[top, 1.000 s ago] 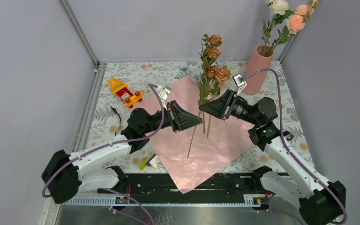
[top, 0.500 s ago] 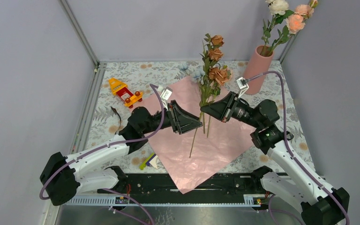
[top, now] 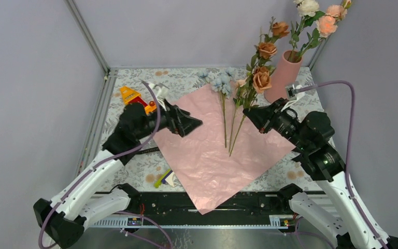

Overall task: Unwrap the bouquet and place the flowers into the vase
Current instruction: Pick up the fake flower from the wrapping paper, then insert the fake flower into the vase.

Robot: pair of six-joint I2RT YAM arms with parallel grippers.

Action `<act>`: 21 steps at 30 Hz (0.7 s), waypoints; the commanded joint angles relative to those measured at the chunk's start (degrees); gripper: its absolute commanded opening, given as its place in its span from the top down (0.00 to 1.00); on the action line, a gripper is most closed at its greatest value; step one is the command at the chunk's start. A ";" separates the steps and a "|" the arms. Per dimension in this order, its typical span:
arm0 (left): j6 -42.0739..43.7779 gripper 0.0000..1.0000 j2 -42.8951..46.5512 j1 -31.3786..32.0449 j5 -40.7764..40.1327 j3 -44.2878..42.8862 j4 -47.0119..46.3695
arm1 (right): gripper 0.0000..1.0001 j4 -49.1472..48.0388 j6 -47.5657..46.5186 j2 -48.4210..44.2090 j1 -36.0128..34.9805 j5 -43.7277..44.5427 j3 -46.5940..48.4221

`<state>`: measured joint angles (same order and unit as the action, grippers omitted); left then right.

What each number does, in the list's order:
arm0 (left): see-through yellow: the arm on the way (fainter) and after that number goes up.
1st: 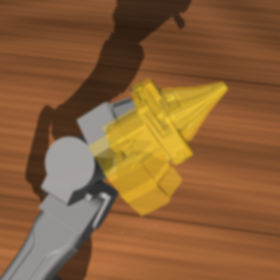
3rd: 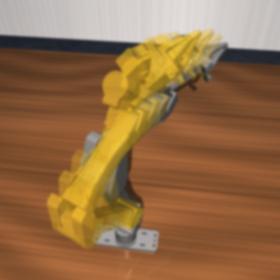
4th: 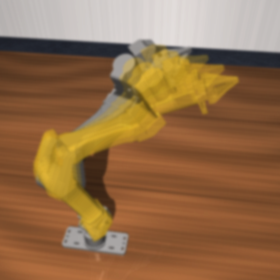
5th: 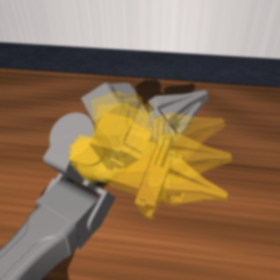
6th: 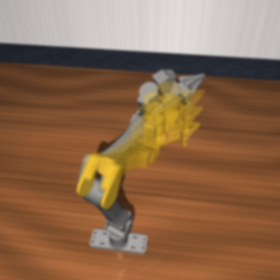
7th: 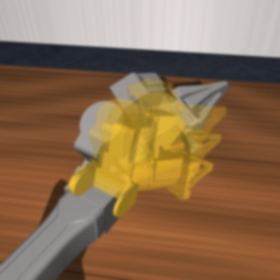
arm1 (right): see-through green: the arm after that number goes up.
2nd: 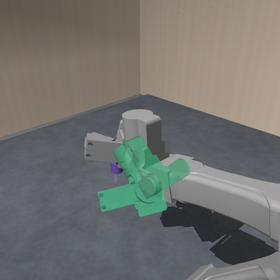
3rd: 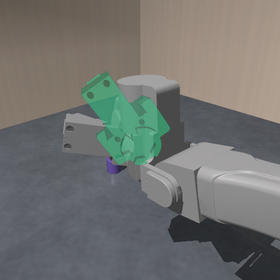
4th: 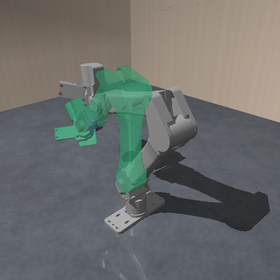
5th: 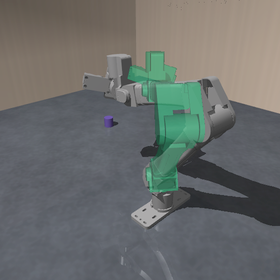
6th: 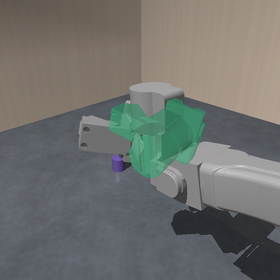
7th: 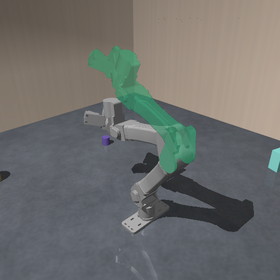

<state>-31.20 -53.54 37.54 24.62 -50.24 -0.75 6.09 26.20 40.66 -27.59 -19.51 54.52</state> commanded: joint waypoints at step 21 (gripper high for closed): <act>21.50 0.02 3.39 -27.61 -18.57 -2.59 27.18 | 1.00 -10.00 -21.05 30.39 28.04 8.25 32.57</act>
<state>-12.49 -51.68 10.28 11.25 -53.58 26.68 9.13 5.87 66.98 -3.60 -5.67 84.44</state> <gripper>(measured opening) 0.974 0.026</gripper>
